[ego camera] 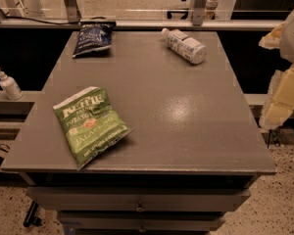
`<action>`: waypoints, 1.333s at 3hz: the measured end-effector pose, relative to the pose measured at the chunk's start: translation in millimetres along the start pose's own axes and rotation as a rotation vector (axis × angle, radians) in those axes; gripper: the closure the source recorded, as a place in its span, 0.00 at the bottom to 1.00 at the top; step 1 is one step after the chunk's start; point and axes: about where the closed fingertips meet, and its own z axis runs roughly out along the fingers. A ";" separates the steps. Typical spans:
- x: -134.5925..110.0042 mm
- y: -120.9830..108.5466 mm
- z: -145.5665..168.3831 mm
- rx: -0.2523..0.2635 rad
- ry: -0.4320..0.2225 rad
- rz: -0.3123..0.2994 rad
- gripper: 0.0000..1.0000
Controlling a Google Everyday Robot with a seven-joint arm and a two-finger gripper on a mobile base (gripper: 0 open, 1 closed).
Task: Pick blue chip bag
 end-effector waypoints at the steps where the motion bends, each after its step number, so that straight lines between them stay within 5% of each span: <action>1: 0.0 0.0 0.0 0.000 0.000 0.000 0.00; 2: -5.1 -10.7 12.1 0.015 -0.035 0.011 0.00; 4: -53.7 -60.7 75.8 0.045 -0.162 0.023 0.00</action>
Offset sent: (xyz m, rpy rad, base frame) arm 0.0454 0.0095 -0.0284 0.0996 -0.0490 -0.0133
